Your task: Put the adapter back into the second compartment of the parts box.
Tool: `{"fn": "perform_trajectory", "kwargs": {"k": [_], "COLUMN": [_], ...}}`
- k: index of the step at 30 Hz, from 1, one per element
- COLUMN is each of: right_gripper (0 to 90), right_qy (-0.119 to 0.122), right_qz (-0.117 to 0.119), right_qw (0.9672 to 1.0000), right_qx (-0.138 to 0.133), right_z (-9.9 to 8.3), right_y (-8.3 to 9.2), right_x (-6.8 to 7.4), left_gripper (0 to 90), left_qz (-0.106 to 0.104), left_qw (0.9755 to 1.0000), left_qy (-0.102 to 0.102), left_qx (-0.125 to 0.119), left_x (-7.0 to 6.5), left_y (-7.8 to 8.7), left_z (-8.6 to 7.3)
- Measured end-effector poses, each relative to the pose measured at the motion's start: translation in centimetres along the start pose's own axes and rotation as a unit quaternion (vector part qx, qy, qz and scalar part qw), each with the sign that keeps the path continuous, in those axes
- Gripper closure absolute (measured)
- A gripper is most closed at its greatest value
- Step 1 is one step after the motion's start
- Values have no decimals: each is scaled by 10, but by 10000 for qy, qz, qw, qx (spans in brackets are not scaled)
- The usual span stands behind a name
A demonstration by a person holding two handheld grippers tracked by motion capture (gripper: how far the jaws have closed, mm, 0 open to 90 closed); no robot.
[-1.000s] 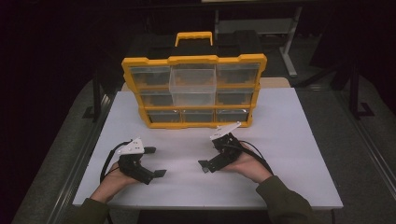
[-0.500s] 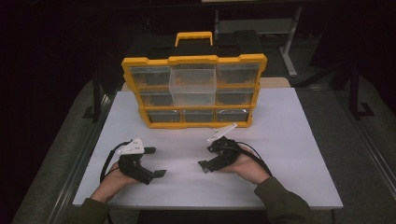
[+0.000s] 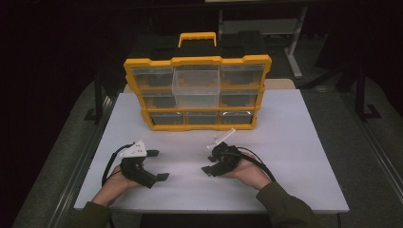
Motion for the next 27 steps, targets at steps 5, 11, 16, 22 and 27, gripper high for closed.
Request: {"fn": "perform_trajectory", "kwargs": {"k": [5, 11, 16, 22, 27], "right_gripper": [527, 567, 612, 647, 671], "right_qy": [83, 75, 95, 81, 104], "right_qz": [26, 42, 50, 35, 38], "right_qw": [9999, 9998, 9996, 9994, 9991], "right_qx": [92, 170, 267, 349, 409], "right_z": [-4, -7, -10, -13, -15], "right_y": [-4, -7, -11, -12, -14], "right_x": [1, 3, 3, 3, 4], "left_gripper": [0, 0, 0, 0, 0], "left_qz": [-29, -24, -33, -25, -32], "left_qw": [10000, 10000, 10000, 10000, 10000], "left_qy": [-3, -7, -12, -9, -7], "left_qx": [29, 25, 29, 19, 16], "left_x": [-1, -1, -1, -1, -1], "left_y": [0, 0, 0, 0, 0], "left_z": [-1, -1, -1, -1, -1]}}
Point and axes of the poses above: each handheld gripper's, and its own axes: y roughly backward along the jaws, z roughly out of its top, x roughly to its left, the point moved 10 cm from there along -y, roughly forward along the jaws, and after that the axes turned 8 degrees about -x, right-handed, at the moved point
